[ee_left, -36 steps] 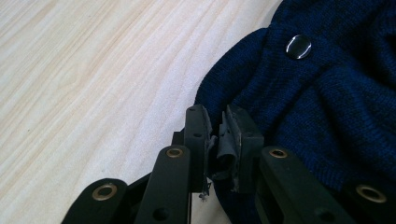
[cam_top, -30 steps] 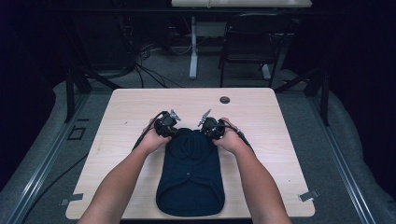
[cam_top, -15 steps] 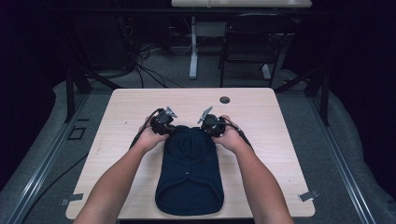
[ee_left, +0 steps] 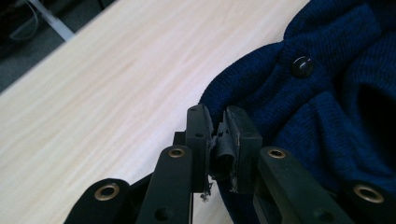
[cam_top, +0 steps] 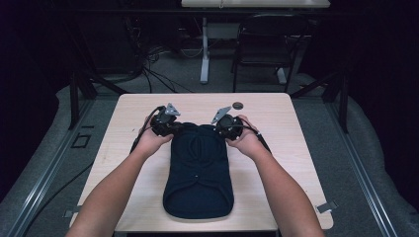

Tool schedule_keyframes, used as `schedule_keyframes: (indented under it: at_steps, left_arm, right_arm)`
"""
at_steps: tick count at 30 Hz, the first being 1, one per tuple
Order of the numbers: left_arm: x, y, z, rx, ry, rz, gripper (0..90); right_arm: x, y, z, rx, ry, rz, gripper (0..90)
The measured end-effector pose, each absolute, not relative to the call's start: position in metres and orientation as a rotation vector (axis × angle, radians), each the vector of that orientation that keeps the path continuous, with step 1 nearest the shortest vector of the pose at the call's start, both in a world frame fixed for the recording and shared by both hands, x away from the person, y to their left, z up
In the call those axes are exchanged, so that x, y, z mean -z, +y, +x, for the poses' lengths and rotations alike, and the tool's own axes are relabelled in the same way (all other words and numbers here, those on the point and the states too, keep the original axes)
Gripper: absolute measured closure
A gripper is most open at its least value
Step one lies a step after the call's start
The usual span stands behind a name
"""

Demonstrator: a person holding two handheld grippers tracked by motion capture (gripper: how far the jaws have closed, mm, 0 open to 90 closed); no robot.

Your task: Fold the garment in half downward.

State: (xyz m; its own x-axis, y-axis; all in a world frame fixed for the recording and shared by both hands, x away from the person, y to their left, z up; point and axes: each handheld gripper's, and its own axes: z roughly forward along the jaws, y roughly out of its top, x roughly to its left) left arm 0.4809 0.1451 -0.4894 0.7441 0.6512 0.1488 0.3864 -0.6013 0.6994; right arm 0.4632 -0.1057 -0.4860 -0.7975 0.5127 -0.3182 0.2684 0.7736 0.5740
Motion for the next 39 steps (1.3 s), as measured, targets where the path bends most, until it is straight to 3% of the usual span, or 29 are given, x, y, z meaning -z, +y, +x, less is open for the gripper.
schedule_keyframes:
  at_steps: [39]
  left_arm:
    - [0.398,0.147,0.476,-0.849,0.732,2.116,80.8]
  right_arm:
    - [0.399,-0.095,0.461,-0.764,2.213,0.528,85.2]
